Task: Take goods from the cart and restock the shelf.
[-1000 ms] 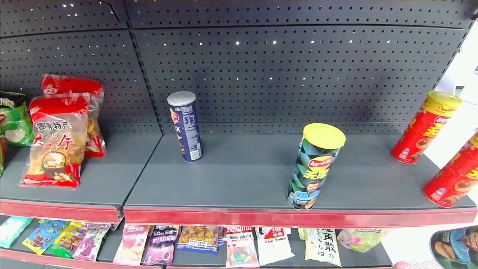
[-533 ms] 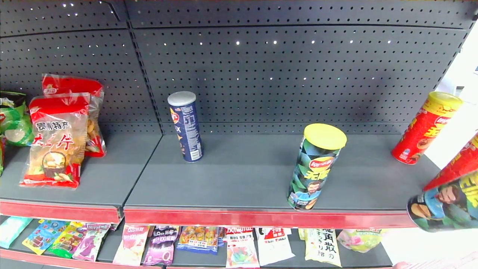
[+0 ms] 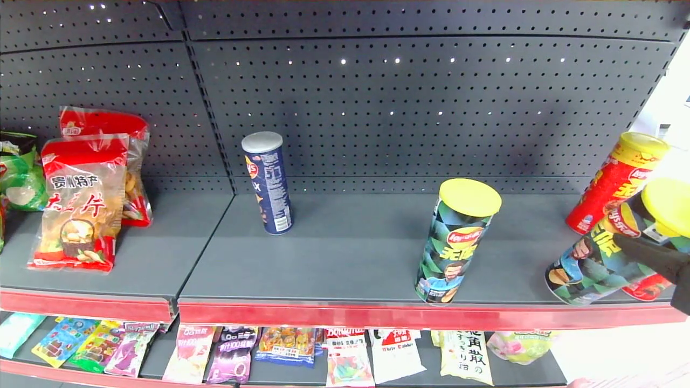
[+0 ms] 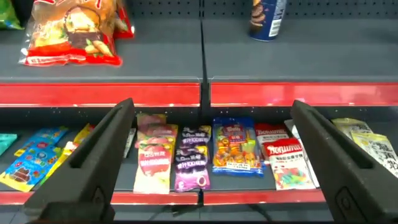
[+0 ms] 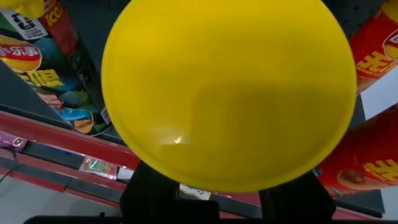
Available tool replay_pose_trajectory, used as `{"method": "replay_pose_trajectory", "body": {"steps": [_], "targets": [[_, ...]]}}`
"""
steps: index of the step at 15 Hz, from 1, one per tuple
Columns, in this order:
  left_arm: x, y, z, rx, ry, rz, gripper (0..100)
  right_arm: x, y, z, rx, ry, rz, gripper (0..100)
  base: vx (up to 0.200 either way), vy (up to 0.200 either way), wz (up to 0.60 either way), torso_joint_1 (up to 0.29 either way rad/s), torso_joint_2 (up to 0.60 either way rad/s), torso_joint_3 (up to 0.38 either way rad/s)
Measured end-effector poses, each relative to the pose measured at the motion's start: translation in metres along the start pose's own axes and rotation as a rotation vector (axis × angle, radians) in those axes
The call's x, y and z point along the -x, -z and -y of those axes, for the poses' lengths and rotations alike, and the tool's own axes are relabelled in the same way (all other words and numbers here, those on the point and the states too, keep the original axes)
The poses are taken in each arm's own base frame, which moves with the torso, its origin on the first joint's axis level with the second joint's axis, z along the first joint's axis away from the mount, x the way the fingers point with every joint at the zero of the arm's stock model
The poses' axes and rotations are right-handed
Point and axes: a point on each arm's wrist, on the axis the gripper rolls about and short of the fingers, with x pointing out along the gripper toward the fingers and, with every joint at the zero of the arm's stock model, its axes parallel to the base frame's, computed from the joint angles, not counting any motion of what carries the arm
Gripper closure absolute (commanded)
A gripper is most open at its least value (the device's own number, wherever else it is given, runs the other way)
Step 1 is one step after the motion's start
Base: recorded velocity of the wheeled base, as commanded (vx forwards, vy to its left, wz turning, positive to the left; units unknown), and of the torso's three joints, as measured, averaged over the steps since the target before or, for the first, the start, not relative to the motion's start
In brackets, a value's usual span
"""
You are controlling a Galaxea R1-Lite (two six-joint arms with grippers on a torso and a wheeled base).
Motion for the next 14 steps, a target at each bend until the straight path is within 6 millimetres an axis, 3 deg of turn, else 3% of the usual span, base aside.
{"method": "replay_pose_trajectory", "body": {"steps": [11, 14], "targets": [[0.000, 0.000, 0.000, -0.023, -0.008, 0.000, 0, -0.039, -0.006, 0.008, -0.021, -0.005, -0.084, 100, 0.000, 0.000, 0.00, 0.000, 0.00, 0.000], [0.000, 0.000, 0.000, -0.023, -0.007, 0.000, 0, -0.056, -0.018, 0.012, -0.021, -0.006, -0.080, 100, 0.000, 0.000, 0.00, 0.000, 0.00, 0.000]]}}
